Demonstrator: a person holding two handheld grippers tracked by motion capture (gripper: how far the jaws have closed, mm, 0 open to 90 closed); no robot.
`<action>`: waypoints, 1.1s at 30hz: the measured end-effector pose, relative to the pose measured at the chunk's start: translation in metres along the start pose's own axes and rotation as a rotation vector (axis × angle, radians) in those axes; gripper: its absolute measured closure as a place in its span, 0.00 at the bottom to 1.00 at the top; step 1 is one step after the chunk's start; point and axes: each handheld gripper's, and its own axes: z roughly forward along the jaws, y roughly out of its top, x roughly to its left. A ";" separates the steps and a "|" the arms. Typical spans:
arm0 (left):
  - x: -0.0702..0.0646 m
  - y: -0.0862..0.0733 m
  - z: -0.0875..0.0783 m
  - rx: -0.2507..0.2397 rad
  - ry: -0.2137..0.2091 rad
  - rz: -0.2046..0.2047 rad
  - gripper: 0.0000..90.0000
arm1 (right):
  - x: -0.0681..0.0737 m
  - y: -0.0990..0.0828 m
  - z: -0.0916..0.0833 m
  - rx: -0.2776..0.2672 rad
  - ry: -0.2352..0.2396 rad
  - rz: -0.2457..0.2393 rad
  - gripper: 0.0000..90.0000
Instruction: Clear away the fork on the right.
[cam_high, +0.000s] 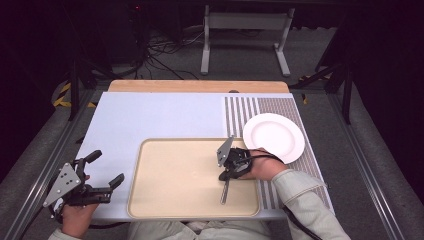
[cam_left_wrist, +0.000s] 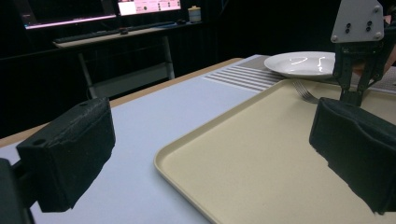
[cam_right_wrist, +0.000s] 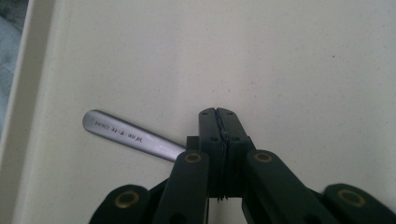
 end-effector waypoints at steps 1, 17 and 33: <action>0.000 0.000 0.000 0.001 -0.001 0.000 0.01 | 0.000 -0.002 0.000 -0.006 -0.004 -0.004 0.99; 0.000 -0.001 0.001 0.005 -0.002 -0.003 0.01 | 0.007 -0.020 -0.008 -0.012 -0.011 0.035 0.99; 0.000 0.000 0.002 0.003 -0.002 -0.002 0.01 | 0.011 -0.022 -0.032 -0.129 -0.097 0.051 0.83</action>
